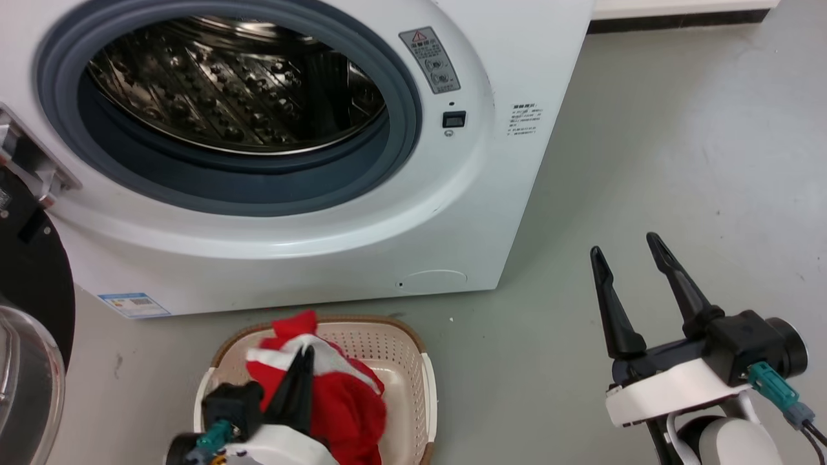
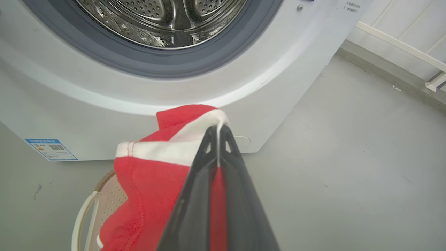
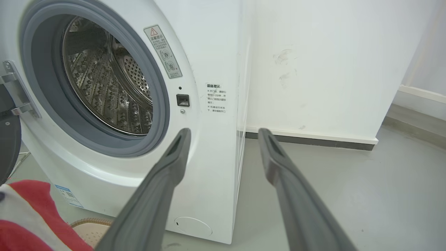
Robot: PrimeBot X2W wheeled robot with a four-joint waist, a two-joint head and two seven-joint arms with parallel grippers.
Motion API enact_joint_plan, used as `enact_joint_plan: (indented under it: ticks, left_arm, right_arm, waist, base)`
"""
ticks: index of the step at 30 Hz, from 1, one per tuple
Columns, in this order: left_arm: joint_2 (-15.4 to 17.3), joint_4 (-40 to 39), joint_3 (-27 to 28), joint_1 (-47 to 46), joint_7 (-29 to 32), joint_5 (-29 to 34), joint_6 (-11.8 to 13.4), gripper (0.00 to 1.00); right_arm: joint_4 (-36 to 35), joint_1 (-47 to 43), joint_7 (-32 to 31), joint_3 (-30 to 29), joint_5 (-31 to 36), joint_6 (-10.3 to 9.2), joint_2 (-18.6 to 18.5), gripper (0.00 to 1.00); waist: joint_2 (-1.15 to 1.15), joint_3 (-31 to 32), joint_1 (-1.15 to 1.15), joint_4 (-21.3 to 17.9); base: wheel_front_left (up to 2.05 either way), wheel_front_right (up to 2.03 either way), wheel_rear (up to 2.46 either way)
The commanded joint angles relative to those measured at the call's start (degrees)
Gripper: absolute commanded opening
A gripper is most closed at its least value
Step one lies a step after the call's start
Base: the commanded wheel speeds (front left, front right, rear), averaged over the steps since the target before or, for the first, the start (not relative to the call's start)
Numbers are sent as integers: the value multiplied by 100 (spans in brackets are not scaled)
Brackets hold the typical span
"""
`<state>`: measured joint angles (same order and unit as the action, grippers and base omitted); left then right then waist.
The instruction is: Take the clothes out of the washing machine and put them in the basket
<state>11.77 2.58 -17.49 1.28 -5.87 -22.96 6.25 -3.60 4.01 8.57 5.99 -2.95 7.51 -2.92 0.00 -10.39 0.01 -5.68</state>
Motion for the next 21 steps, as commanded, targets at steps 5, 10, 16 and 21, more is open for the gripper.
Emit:
enact_joint_plan:
  ticks: [5, 10, 16, 21]
  left_arm:
    - [-320, 1324, -192, -395, -354, -120, -270, 0]
    - [-420, 2334, -175, -938, -576, -131, -386, 0]
    - [-465, 3567, 25, -1668, -811, -217, -488, 0]
    - [-496, 4486, 193, -2386, -898, -287, -609, 0]
  right_arm:
    - [-67, 345, 43, 122, 60, -5, 8, 100]
    - [-70, 561, 107, 200, 39, -5, 8, 100]
    - [-76, 836, 196, 282, -20, -5, 8, 100]
    - [-70, 1068, 284, 288, -53, -4, 9, 100]
  waist:
    - [0, -658, -1, -84]
    - [0, -1153, -1, -215]
    - [0, -1768, -1, -402]
    - [0, -2255, -1, -509]
  base:
    - [0, 0, 0]
    - [0, 0, 0]
    - [0, 0, 0]
    - [0, 0, 0]
